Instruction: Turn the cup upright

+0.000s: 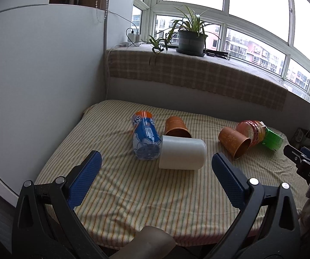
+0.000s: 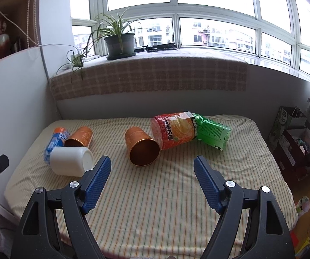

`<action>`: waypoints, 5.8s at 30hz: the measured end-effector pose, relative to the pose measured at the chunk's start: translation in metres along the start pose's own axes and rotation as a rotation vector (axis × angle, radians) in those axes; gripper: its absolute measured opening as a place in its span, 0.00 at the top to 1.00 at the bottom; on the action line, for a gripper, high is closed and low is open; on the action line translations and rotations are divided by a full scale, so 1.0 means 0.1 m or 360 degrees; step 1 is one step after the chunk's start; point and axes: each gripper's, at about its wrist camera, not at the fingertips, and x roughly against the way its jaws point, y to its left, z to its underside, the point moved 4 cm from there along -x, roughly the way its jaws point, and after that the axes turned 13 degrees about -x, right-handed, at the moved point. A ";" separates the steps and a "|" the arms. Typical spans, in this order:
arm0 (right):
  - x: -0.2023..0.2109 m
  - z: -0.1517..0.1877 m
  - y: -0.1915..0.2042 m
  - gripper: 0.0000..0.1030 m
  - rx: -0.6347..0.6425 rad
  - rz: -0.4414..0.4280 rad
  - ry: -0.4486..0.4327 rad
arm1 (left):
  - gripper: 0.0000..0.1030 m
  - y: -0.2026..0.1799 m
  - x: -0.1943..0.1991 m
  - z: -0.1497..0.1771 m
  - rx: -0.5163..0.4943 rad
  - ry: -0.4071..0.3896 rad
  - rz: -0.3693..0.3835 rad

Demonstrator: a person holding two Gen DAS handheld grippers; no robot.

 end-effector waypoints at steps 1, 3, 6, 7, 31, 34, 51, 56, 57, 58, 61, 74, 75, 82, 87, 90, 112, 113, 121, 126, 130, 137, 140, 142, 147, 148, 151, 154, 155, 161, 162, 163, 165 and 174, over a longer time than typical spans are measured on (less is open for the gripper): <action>-0.05 0.00 0.03 0.24 0.0008 -0.0012 0.0016 | 0.00 0.03 -0.02 0.02 0.0012 0.0015 0.0006; -0.15 -0.02 0.11 0.24 0.0017 -0.0057 0.0062 | 0.00 0.07 -0.06 0.08 0.0023 0.0057 0.0024; -0.33 -0.05 0.24 0.24 0.0022 -0.0117 0.0131 | 0.00 0.16 -0.12 0.19 0.0043 0.0112 0.0029; -0.37 -0.06 0.29 0.24 0.0035 -0.0130 0.0143 | 0.00 0.20 -0.13 0.22 0.0057 0.0129 0.0022; -2.13 -0.06 1.31 0.24 -0.0193 -0.0401 0.0989 | 0.00 0.83 -0.18 0.60 0.0250 0.0256 -0.0088; -2.28 0.00 1.37 0.24 -0.0226 -0.0405 0.1081 | 0.00 0.88 -0.19 0.61 0.0270 0.0265 -0.0093; -2.75 0.18 1.67 0.39 -0.0461 -0.0558 0.1390 | 0.00 0.94 -0.24 0.63 0.0297 0.0289 -0.0115; -2.77 0.16 1.76 0.40 -0.0420 -0.0534 0.1357 | 0.00 0.94 -0.22 0.63 0.0297 0.0284 -0.0116; -2.76 0.17 1.76 0.40 -0.0418 -0.0535 0.1352 | 0.00 0.94 -0.22 0.64 0.0296 0.0284 -0.0115; -2.77 0.16 1.77 0.41 -0.0416 -0.0535 0.1346 | 0.00 0.94 -0.22 0.64 0.0296 0.0285 -0.0115; -2.73 0.10 1.75 0.41 -0.0388 -0.0535 0.1304 | 0.00 0.94 -0.20 0.64 0.0297 0.0284 -0.0122; -2.36 -0.49 1.62 0.41 -0.0162 -0.0615 0.1083 | 0.00 0.82 -0.12 0.57 0.0260 0.0251 -0.0096; -2.30 -0.54 1.59 0.41 -0.0134 -0.0631 0.1065 | 0.00 0.80 -0.12 0.56 0.0254 0.0246 -0.0090; -1.83 -0.68 1.21 0.41 0.0141 -0.0702 0.1003 | 0.00 0.60 -0.11 0.44 0.0140 0.0211 -0.0103; -1.52 -0.61 0.88 0.41 0.0348 -0.0749 0.0990 | 0.00 0.46 -0.16 0.35 0.0083 0.0197 -0.0108; -1.35 -0.49 0.70 0.41 0.0457 -0.0768 0.1002 | 0.00 0.39 -0.25 0.34 0.0087 0.0238 -0.0024; -1.25 0.64 0.53 0.39 0.1282 -0.0650 0.1254 | 0.07 -0.28 -0.29 0.28 -0.0314 0.0306 0.0350; -1.27 0.64 0.51 0.39 0.1266 -0.0646 0.1262 | 0.07 -0.32 -0.29 0.26 -0.0362 0.0298 0.0354; -0.96 0.30 0.29 0.38 0.0949 -0.0784 0.1074 | 0.07 -0.67 -0.43 0.08 -0.0690 0.0315 0.0423; -0.50 0.12 -0.23 0.35 0.0502 -0.0856 0.0813 | 0.07 -1.04 -0.52 0.06 -0.0984 0.0349 0.0572; -0.21 0.31 -0.73 0.35 0.0233 -0.0771 0.0703 | 0.07 -1.45 -0.48 0.11 -0.1375 0.0298 0.0739; 0.14 0.68 -1.30 0.35 -0.0129 -0.0675 0.0663 | 0.07 -2.01 -0.56 0.21 -0.1918 0.0334 0.0871; 0.20 0.74 -1.44 0.35 -0.0208 -0.0647 0.0664 | 0.07 -2.16 -0.67 0.20 -0.2049 0.0383 0.0896; 0.24 0.75 -1.51 0.35 -0.0223 -0.0622 0.0653 | 0.07 -2.24 -0.75 0.22 -0.2135 0.0424 0.0890; 0.32 0.72 -1.60 0.35 -0.0262 -0.0610 0.0620 | 0.07 -2.36 -0.89 0.38 -0.2376 0.0499 0.0868; 0.33 0.72 -1.62 0.35 -0.0270 -0.0608 0.0614 | 0.07 -2.38 -0.92 0.41 -0.2417 0.0509 0.0871; 0.34 0.72 -1.65 0.35 -0.0306 -0.0608 0.0610 | 0.07 -2.44 -0.98 0.49 -0.2512 0.0517 0.0850; 0.34 0.75 -1.70 0.35 -0.0349 -0.0615 0.0617 | 0.07 -2.51 -1.07 0.53 -0.2565 0.0544 0.0847; 0.35 0.75 -1.72 0.35 -0.0357 -0.0606 0.0620 | 0.07 -2.53 -1.11 0.55 -0.2594 0.0553 0.0844; 0.35 0.77 -1.87 0.35 -0.0413 -0.0535 0.0622 | 0.07 -2.65 -1.27 0.61 -0.2685 0.0553 0.0808; 0.34 0.78 -1.90 0.35 -0.0424 -0.0526 0.0626 | 0.07 -2.67 -1.30 0.62 -0.2691 0.0541 0.0781; 0.33 0.78 -1.92 0.35 -0.0434 -0.0519 0.0631 | 0.07 -2.69 -1.31 0.62 -0.2688 0.0539 0.0794; 0.30 0.79 -1.94 0.35 -0.0450 -0.0507 0.0644 | 0.10 -2.72 -1.32 0.63 -0.2675 0.0564 0.0853; 0.17 0.83 -1.92 0.35 -0.0449 -0.0467 0.0695 | 0.33 -2.83 -1.28 0.59 -0.2494 0.0545 0.0950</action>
